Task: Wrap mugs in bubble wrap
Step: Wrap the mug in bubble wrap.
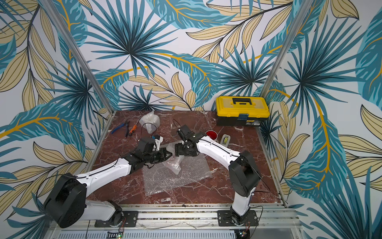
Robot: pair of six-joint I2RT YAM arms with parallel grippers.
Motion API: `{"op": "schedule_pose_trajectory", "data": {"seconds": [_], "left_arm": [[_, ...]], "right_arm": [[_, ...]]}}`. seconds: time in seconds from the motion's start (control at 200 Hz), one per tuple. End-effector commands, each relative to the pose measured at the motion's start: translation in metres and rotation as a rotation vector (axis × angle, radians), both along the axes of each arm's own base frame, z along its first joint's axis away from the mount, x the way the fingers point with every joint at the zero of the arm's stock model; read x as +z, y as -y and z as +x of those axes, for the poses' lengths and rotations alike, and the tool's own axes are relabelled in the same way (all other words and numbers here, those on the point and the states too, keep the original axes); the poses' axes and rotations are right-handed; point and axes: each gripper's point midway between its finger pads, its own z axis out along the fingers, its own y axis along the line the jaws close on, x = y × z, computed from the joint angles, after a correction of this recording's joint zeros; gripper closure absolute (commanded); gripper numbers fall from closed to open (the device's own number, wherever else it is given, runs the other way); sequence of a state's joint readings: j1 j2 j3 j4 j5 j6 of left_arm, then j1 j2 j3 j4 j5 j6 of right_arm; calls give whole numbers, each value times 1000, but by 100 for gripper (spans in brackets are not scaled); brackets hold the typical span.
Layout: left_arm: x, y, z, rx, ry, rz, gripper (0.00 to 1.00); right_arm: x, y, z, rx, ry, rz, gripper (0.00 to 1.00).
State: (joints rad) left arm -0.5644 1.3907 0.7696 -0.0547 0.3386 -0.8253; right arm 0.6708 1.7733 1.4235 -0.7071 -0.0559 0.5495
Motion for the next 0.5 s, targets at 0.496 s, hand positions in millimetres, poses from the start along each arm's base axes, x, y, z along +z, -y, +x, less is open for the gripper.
{"op": "schedule_pose_trajectory", "data": {"seconds": [0.496], "left_arm": [[-53, 14, -8, -63, -69, 106, 100]], "right_arm": [[2, -14, 3, 37, -13, 66, 22]]}}
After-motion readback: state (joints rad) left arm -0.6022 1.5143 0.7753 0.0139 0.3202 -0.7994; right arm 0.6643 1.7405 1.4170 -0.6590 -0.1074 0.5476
